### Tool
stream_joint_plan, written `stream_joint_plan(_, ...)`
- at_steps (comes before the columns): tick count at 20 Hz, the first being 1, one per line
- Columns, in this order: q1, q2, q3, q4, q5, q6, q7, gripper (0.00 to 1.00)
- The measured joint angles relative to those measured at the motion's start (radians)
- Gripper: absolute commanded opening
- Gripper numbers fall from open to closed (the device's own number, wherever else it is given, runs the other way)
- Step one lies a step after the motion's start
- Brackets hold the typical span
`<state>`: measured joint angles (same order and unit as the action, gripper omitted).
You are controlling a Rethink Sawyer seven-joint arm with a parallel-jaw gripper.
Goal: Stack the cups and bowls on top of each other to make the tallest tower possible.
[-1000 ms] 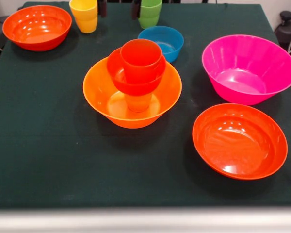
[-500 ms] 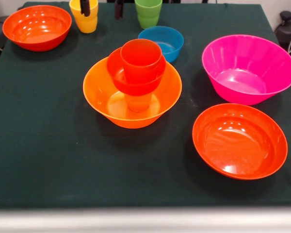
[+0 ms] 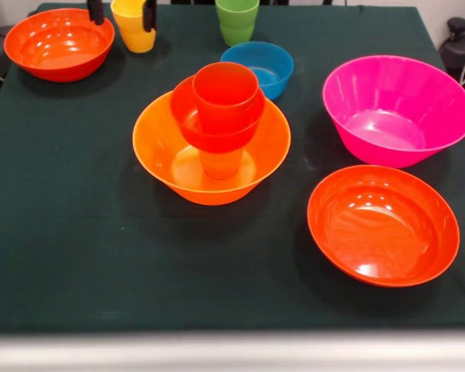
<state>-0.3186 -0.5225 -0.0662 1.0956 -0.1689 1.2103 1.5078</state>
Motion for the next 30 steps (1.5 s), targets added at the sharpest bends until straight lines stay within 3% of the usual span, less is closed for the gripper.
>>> stream_joint_plan(9,-0.032,0.003,0.009,0.000,-0.040,-0.045,0.000,1.00)
stream_joint_plan(20,-0.054,0.010,0.023,0.000,-0.041,-0.115,0.000,1.00)
stream_joint_plan(30,-0.066,0.051,0.052,0.000,-0.041,-0.246,0.000,1.00)
